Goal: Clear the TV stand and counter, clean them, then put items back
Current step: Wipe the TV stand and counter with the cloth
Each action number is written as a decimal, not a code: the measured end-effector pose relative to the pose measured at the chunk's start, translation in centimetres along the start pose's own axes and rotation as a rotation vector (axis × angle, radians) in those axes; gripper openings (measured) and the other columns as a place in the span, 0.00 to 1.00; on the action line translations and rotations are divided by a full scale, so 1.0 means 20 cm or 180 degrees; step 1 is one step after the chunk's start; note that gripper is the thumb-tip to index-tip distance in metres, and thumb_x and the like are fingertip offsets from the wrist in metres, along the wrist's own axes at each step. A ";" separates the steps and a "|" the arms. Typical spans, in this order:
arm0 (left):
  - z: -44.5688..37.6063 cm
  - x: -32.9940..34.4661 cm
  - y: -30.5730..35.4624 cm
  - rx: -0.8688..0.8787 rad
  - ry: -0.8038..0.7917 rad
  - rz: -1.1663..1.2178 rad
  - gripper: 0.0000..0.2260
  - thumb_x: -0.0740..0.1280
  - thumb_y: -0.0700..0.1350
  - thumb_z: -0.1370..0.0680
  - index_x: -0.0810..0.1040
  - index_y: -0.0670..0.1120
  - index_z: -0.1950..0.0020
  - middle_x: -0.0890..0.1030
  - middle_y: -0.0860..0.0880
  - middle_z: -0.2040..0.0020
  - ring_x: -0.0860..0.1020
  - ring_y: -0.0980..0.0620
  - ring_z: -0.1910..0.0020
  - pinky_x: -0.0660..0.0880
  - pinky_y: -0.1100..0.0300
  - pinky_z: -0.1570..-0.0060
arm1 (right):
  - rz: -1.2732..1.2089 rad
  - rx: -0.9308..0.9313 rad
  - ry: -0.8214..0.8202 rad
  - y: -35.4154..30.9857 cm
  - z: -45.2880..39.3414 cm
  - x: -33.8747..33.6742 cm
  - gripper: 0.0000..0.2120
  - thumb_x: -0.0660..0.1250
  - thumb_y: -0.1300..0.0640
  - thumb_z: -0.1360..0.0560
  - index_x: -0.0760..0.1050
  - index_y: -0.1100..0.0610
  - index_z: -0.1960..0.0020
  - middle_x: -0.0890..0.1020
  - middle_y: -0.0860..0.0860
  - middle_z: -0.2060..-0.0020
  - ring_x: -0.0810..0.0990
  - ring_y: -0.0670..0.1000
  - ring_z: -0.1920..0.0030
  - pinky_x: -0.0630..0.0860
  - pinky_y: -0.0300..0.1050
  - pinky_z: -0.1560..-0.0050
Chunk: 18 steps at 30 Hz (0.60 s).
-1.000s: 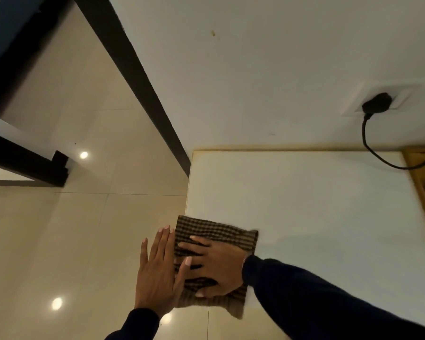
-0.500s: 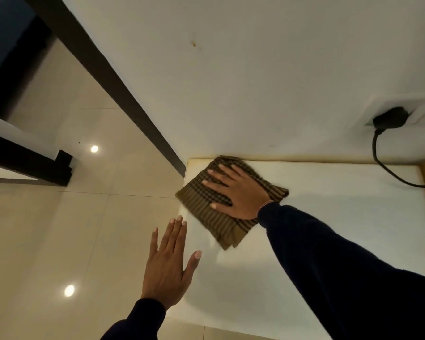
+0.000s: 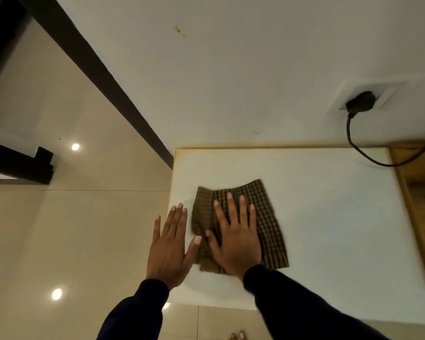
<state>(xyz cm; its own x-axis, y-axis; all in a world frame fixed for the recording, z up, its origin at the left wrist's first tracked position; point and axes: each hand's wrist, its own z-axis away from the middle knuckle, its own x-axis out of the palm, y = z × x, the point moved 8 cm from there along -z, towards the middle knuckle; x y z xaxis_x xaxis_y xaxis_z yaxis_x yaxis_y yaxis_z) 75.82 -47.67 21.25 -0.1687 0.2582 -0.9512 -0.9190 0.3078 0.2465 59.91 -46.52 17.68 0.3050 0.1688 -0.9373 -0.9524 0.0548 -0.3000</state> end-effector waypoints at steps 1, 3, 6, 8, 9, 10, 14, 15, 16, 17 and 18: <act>0.00 0.00 0.00 0.0002 0.0000 0.0012 0.33 0.40 0.62 0.17 0.52 0.43 0.18 0.52 0.48 0.17 0.47 0.53 0.19 0.48 0.42 0.22 | -0.0077 -0.0097 -0.0048 -0.08 0.06 0.03 0.35 0.46 0.32 0.18 0.52 0.49 0.17 0.52 0.57 0.18 0.48 0.64 0.18 0.48 0.68 0.22; 0.02 0.00 0.02 0.0037 -0.0007 0.0002 0.33 0.38 0.62 0.17 0.52 0.43 0.18 0.52 0.47 0.18 0.47 0.52 0.18 0.49 0.41 0.22 | -0.0166 -0.0385 -0.0154 -0.25 0.19 0.11 0.35 0.46 0.33 0.17 0.50 0.50 0.17 0.52 0.56 0.18 0.48 0.62 0.18 0.49 0.67 0.21; 0.07 -0.02 0.04 0.0077 -0.0014 -0.0020 0.33 0.37 0.62 0.17 0.50 0.44 0.18 0.50 0.48 0.17 0.46 0.53 0.19 0.48 0.42 0.21 | -0.0036 -0.1159 -0.0417 -0.49 0.39 0.24 0.37 0.49 0.33 0.18 0.49 0.53 0.17 0.56 0.57 0.18 0.47 0.62 0.18 0.47 0.64 0.20; 0.11 -0.03 0.03 0.0084 -0.0004 -0.0043 0.33 0.37 0.62 0.17 0.51 0.44 0.18 0.51 0.48 0.17 0.46 0.53 0.19 0.48 0.42 0.21 | 0.0197 -0.2005 -0.0619 -0.57 0.51 0.30 0.35 0.51 0.35 0.18 0.51 0.52 0.17 0.57 0.57 0.19 0.47 0.62 0.18 0.44 0.64 0.20; 0.12 -0.03 0.02 0.0074 0.0001 -0.0061 0.33 0.38 0.62 0.17 0.52 0.44 0.18 0.51 0.48 0.18 0.47 0.52 0.18 0.49 0.42 0.21 | 0.0351 -0.2438 -0.0692 -0.57 0.55 0.32 0.33 0.51 0.35 0.18 0.52 0.50 0.18 0.56 0.55 0.18 0.47 0.62 0.18 0.42 0.64 0.20; 0.14 -0.04 0.01 0.0054 0.0011 -0.0089 0.33 0.38 0.62 0.17 0.52 0.44 0.18 0.52 0.48 0.18 0.47 0.52 0.18 0.49 0.41 0.22 | 0.0574 -0.2817 -0.0756 -0.55 0.59 0.35 0.32 0.51 0.36 0.17 0.53 0.48 0.18 0.55 0.54 0.18 0.47 0.62 0.18 0.42 0.64 0.20; 0.15 -0.02 0.00 -0.0011 0.0029 -0.0071 0.32 0.38 0.62 0.16 0.52 0.43 0.18 0.52 0.48 0.18 0.48 0.52 0.18 0.49 0.42 0.22 | 0.1305 -0.3686 -0.0692 -0.36 0.57 0.33 0.31 0.49 0.36 0.17 0.51 0.45 0.17 0.54 0.50 0.17 0.44 0.60 0.18 0.46 0.62 0.20; 0.14 -0.02 0.02 0.0005 0.0041 -0.0044 0.32 0.39 0.61 0.16 0.52 0.43 0.18 0.52 0.47 0.18 0.48 0.52 0.18 0.49 0.42 0.22 | 0.1331 -0.3788 -0.0665 -0.33 0.54 0.29 0.31 0.49 0.37 0.17 0.51 0.45 0.17 0.55 0.49 0.18 0.44 0.59 0.18 0.46 0.61 0.20; 0.14 -0.02 0.04 0.0032 0.0048 -0.0028 0.32 0.39 0.61 0.16 0.52 0.43 0.18 0.52 0.47 0.18 0.48 0.51 0.18 0.49 0.42 0.22 | 0.1325 -0.3875 -0.0636 -0.31 0.50 0.25 0.30 0.50 0.37 0.17 0.51 0.45 0.17 0.56 0.49 0.18 0.45 0.58 0.18 0.45 0.61 0.20; 0.13 -0.02 0.06 0.0065 0.0050 -0.0022 0.32 0.39 0.61 0.16 0.52 0.43 0.18 0.52 0.47 0.18 0.48 0.51 0.18 0.49 0.42 0.22 | 0.1274 -0.3938 -0.0624 -0.29 0.46 0.22 0.30 0.50 0.37 0.17 0.53 0.45 0.18 0.57 0.48 0.18 0.46 0.58 0.18 0.45 0.60 0.20; 0.12 -0.02 0.08 0.0098 0.0053 -0.0020 0.32 0.39 0.61 0.16 0.52 0.43 0.18 0.52 0.47 0.17 0.48 0.51 0.18 0.49 0.42 0.22 | 0.1156 -0.3955 -0.0658 -0.27 0.42 0.19 0.29 0.52 0.38 0.17 0.55 0.45 0.18 0.59 0.48 0.19 0.47 0.57 0.18 0.45 0.60 0.19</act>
<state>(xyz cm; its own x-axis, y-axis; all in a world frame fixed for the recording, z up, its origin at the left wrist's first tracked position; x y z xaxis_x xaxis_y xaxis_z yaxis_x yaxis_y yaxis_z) 75.29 -45.01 22.56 -0.1690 0.2409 -0.9557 -0.9086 0.3376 0.2458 66.30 -37.85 17.25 -0.0788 0.1348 -0.9877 -0.3109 -0.9447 -0.1041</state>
